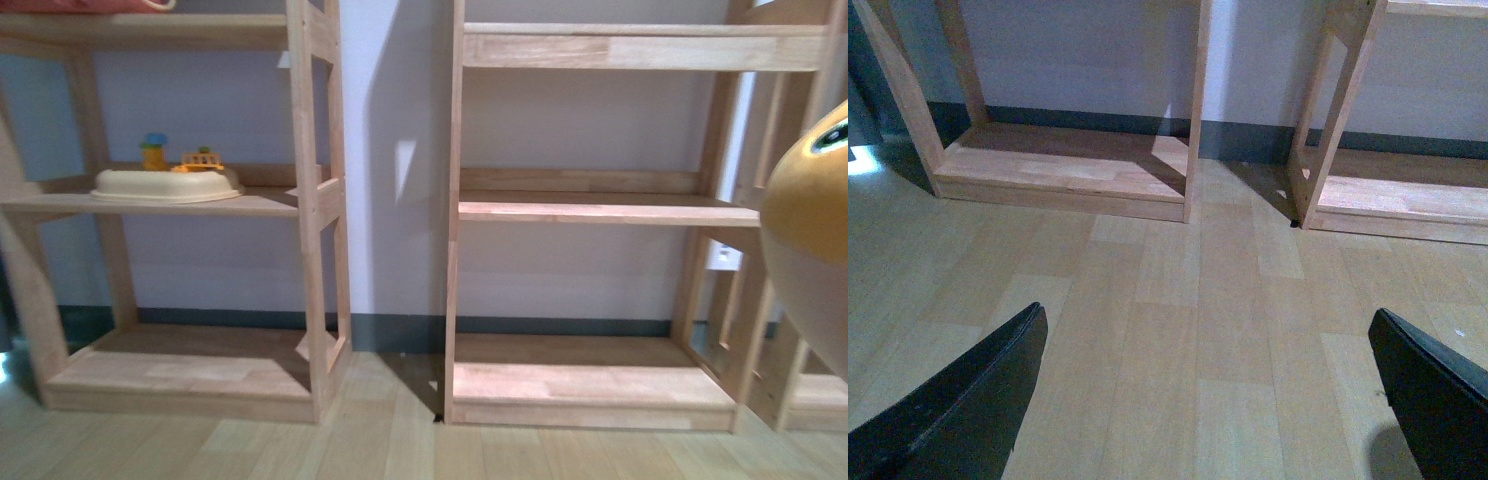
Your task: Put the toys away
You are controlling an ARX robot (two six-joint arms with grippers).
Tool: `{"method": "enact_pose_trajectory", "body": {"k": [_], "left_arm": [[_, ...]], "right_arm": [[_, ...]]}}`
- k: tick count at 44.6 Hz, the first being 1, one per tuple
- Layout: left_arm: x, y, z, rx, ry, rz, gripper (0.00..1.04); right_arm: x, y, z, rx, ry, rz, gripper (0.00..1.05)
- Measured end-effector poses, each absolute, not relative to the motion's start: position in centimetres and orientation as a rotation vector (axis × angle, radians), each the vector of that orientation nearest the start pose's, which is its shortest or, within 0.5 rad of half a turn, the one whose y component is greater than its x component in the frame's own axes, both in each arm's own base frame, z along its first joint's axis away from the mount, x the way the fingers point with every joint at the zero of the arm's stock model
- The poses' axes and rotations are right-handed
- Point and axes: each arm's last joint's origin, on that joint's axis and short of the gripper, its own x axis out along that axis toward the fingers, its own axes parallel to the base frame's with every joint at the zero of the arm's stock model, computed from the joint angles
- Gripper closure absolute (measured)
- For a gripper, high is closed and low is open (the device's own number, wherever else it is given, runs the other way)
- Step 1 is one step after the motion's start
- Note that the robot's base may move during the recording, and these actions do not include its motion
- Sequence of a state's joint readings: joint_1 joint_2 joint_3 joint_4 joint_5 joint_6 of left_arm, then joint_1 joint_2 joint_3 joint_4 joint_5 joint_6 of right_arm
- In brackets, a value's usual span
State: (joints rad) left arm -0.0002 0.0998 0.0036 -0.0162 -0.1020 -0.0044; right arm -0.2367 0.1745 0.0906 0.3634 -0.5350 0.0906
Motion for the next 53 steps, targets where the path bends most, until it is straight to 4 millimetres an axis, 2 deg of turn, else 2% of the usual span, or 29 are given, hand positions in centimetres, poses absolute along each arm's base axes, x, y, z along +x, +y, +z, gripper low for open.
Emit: {"method": "enact_pose_trajectory", "body": {"k": [53], "left_arm": [[10.33,0.29,15.42,0.002,0.124,0.102,0.06]], "right_arm": [[9.9,-0.88,21.41,-0.016,-0.246,0.304,0.95]]}}
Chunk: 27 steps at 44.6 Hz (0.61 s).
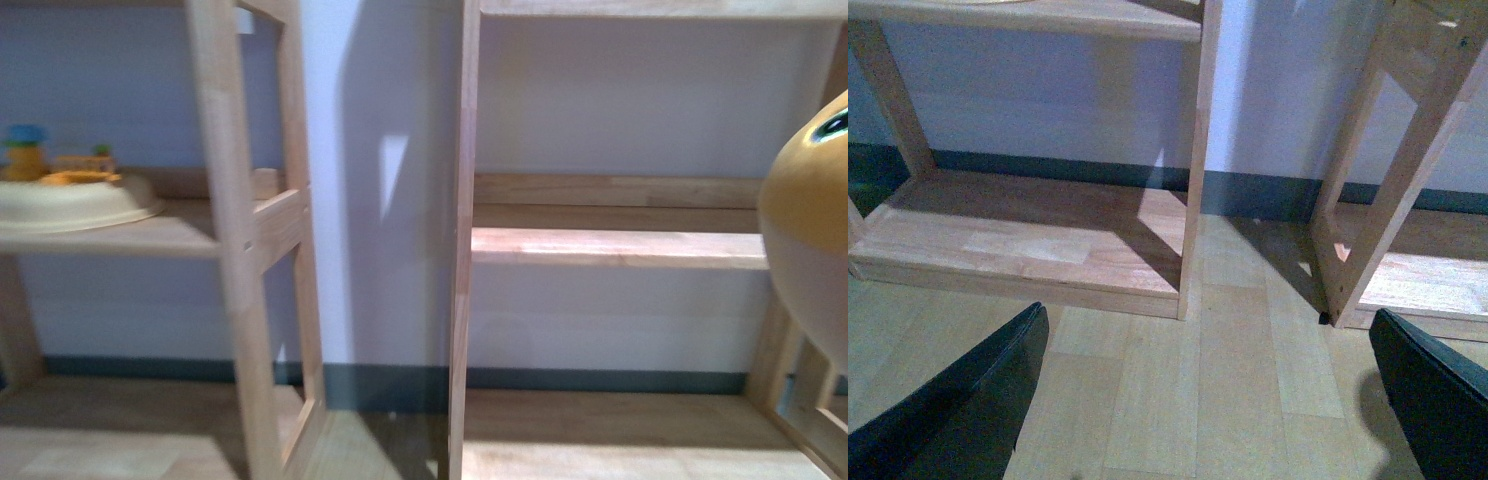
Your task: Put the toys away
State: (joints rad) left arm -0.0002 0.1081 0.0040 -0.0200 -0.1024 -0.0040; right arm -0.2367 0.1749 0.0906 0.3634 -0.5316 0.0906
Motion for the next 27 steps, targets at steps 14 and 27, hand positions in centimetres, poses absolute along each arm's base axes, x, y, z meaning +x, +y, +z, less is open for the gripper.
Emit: {"method": "enact_pose_trajectory", "body": {"k": [14,27], "left_arm": [[10.35,0.3,15.37,0.003,0.129,0.103,0.06],[10.37,0.3,15.34,0.003,0.133,0.103,0.06]], "right_arm": [[9.9,-0.87,21.41,-0.016,-0.246,0.308,0.95],[9.9,-0.87,21.42,-0.016,-0.246,0.307,0.95]]}}
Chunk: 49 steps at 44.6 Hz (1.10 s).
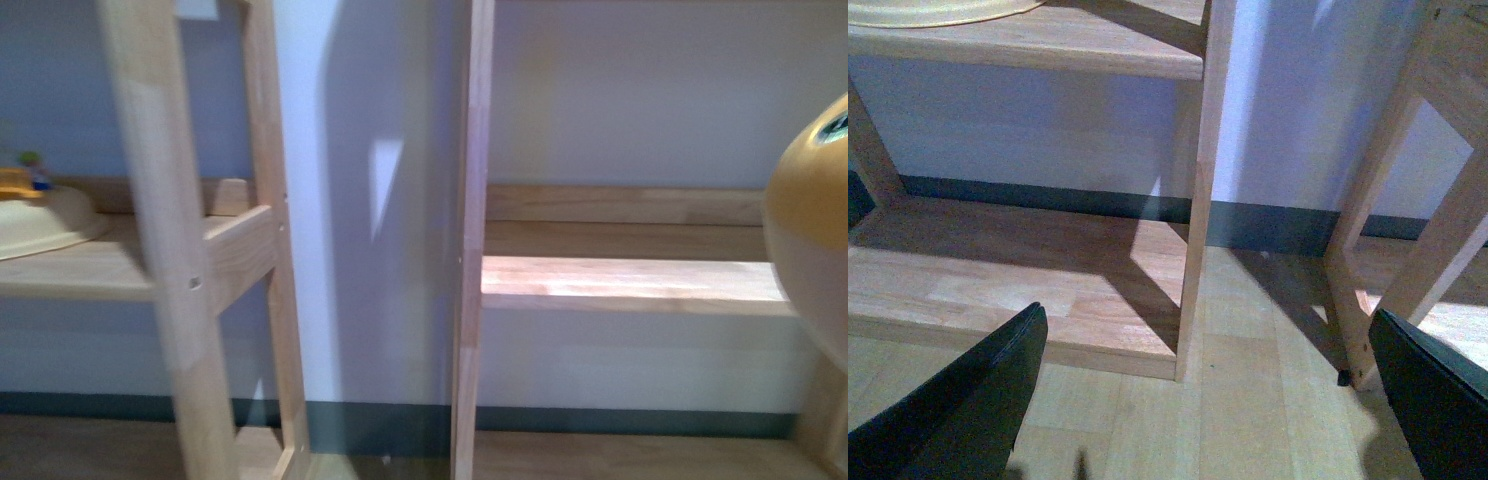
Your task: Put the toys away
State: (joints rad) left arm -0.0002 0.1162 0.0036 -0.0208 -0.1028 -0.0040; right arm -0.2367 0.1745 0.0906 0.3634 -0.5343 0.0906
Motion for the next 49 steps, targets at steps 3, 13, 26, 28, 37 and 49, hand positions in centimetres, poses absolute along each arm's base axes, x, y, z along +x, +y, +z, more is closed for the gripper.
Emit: {"method": "enact_pose_trajectory", "body": {"k": [3,13,26,28,37,49], "left_arm": [[10.4,0.3,15.3,0.003,0.136,0.103,0.06],[10.4,0.3,15.3,0.003,0.138,0.102,0.06],[10.4,0.3,15.3,0.003,0.141,0.102,0.06],[10.4,0.3,15.3,0.003,0.141,0.102,0.06],[10.4,0.3,15.3,0.003,0.141,0.102,0.06],[10.4,0.3,15.3,0.003,0.141,0.102,0.06]], "right_arm": [[9.9,-0.9,21.4,-0.016,-0.246,0.308,0.95],[9.9,-0.9,21.4,-0.015,-0.245,0.306,0.95],[10.2,-1.0,24.3,-0.015,-0.121,0.266,0.95],[10.2,-0.9,25.5,-0.023,-0.142,0.256,0.95],[10.1,-0.6,33.4,-0.068,-0.306,0.285,0.95],[11.1,-1.3,41.6,-0.063,-0.474,0.262,0.95]]}}
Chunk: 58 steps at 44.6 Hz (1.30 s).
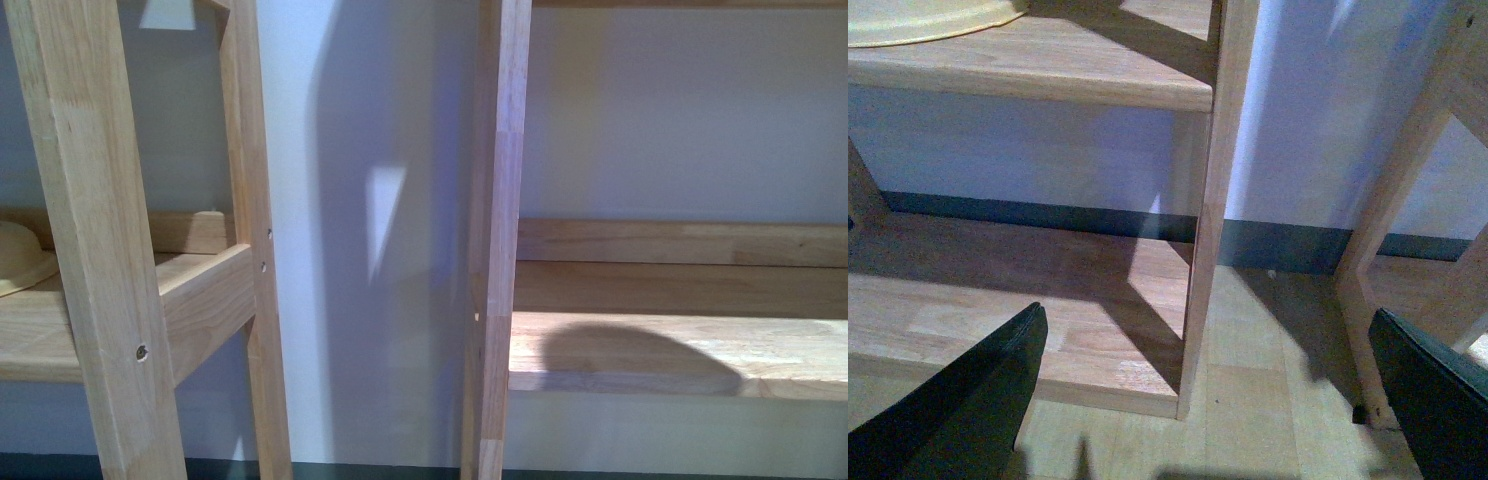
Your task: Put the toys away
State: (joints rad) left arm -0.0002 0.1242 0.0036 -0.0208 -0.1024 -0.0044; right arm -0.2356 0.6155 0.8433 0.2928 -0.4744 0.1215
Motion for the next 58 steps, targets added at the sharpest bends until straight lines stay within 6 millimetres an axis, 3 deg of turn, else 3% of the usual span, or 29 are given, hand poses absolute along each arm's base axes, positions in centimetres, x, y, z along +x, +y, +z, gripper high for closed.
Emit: {"method": "enact_pose_trajectory", "body": {"k": [10,22,32,44,58], "left_arm": [[10.4,0.3,15.3,0.003,0.141,0.102,0.06],[10.4,0.3,15.3,0.003,0.141,0.102,0.06],[10.4,0.3,15.3,0.003,0.141,0.102,0.06],[10.4,0.3,15.3,0.003,0.141,0.102,0.06],[10.4,0.3,15.3,0.003,0.141,0.102,0.06]], "right_arm": [[13.7,-2.0,47.1,0.036,-0.516,0.231,0.95],[21.8,-1.8,52.6,0.208,-0.446,0.268,0.95],[25.7,-0.6,55.9,0.315,-0.393,0.344,0.95],[29.8,0.0,58.0,0.455,-0.349,0.392,0.95],[35.1,0.1,57.8,0.6,-0.274,0.407,0.95]]}}
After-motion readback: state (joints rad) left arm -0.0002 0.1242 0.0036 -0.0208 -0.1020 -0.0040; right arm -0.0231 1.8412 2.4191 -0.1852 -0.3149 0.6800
